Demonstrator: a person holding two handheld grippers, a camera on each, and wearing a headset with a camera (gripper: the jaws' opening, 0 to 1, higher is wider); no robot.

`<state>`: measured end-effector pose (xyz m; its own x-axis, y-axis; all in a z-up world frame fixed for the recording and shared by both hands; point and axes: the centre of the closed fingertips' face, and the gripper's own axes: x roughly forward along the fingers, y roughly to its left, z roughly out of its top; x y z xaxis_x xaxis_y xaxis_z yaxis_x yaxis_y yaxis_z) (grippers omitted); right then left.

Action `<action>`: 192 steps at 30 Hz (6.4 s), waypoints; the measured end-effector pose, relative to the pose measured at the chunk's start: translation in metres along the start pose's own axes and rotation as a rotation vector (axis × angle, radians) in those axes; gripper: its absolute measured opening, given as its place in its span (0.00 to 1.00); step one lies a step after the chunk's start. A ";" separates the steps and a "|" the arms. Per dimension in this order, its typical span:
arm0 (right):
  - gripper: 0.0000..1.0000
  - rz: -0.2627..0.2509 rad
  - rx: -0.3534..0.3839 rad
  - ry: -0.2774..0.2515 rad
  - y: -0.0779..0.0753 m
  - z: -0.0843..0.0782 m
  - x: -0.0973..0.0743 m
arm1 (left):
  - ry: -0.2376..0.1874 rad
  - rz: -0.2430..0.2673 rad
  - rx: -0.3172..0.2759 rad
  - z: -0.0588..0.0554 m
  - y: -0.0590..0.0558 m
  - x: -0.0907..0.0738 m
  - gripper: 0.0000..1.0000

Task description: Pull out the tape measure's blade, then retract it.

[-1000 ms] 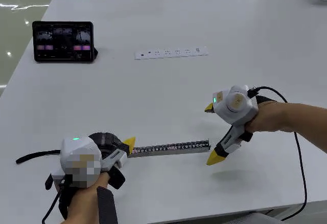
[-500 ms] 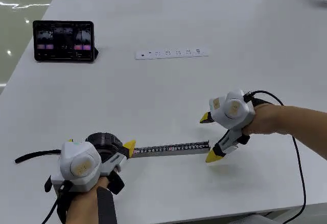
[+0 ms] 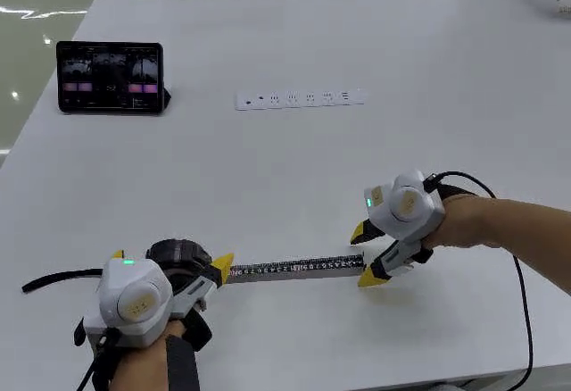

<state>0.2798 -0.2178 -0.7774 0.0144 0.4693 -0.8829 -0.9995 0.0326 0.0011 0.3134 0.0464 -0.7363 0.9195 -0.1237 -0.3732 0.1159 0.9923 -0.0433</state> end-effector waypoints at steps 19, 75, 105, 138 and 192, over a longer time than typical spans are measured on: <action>0.11 0.001 0.023 0.043 -0.003 -0.006 0.003 | -0.002 0.013 -0.012 -0.002 0.003 0.000 0.99; 0.09 0.021 0.151 0.118 0.002 -0.001 0.008 | 0.138 -0.007 -0.031 -0.018 0.001 0.004 0.66; 0.10 0.049 0.103 0.200 0.004 0.007 0.011 | 0.177 -0.020 -0.039 -0.020 0.000 0.005 0.66; 0.10 0.039 0.119 0.196 0.003 0.017 0.018 | 0.190 -0.024 -0.045 -0.020 0.000 0.004 0.66; 0.10 0.033 0.185 0.175 0.006 0.039 0.028 | 0.215 -0.036 -0.055 -0.023 -0.001 0.003 0.65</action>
<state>0.2756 -0.1695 -0.7840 -0.0395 0.3134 -0.9488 -0.9767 0.1883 0.1029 0.3075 0.0452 -0.7583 0.8131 -0.1613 -0.5593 0.1213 0.9867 -0.1084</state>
